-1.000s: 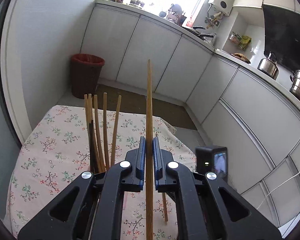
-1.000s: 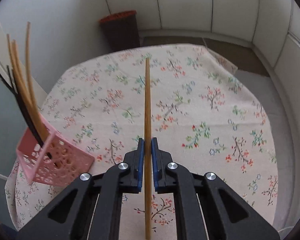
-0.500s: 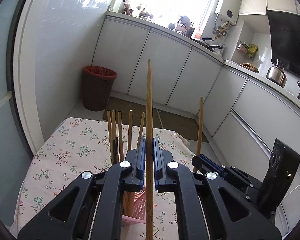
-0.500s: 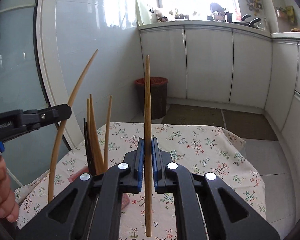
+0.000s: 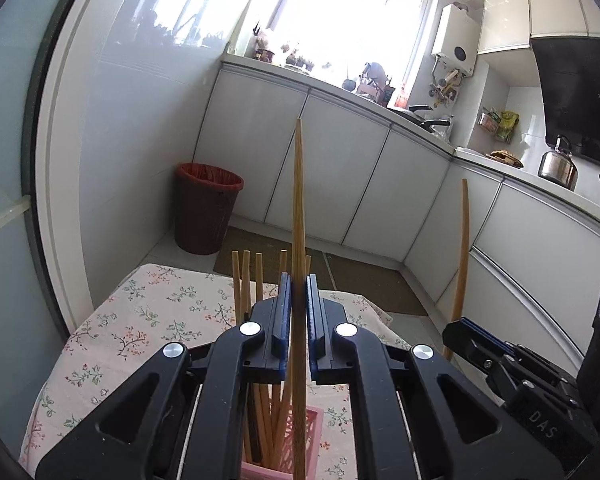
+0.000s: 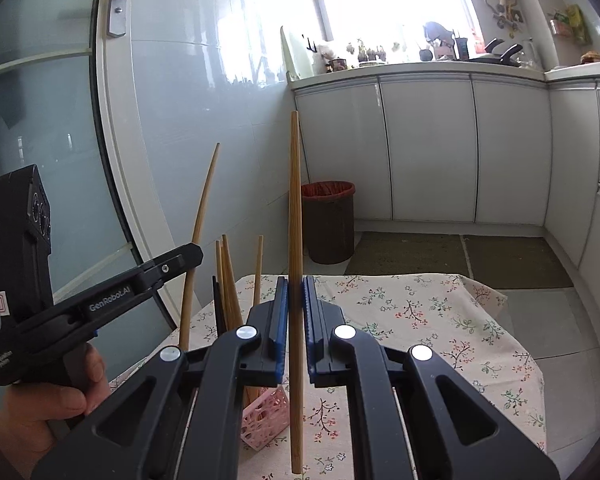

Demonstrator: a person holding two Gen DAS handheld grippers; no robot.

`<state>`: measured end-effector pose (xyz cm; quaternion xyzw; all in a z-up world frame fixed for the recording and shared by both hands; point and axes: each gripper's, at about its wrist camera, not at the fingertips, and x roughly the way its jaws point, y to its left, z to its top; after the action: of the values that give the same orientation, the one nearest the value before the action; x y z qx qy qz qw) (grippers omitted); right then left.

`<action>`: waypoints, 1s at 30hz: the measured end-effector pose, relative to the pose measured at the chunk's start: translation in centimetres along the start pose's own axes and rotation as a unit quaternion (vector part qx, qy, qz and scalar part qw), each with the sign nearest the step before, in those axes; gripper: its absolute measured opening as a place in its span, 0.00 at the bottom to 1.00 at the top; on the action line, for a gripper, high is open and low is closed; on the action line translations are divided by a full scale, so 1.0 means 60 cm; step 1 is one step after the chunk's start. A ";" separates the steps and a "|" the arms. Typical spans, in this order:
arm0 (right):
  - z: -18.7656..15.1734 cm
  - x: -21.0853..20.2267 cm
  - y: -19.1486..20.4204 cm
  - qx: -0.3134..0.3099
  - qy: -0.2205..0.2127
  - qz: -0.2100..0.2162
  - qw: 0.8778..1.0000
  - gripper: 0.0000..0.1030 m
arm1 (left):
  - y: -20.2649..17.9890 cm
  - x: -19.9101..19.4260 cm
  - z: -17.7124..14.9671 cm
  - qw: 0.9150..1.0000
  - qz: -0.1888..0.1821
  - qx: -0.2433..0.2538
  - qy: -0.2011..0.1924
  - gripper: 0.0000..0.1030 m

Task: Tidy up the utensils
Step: 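Lower both held chopsticks into the pink holder and open both grippers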

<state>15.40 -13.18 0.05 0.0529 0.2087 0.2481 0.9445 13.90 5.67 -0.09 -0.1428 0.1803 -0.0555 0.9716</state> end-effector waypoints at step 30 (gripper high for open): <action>-0.010 0.022 -0.001 0.080 -0.028 0.029 0.996 0.07 | 0.061 -0.010 -0.006 0.971 0.148 -0.049 0.182 0.77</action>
<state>16.22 -12.57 -1.02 0.1413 0.1994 0.2563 0.9352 13.41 9.15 -1.28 -0.1496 0.3758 0.0724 0.9117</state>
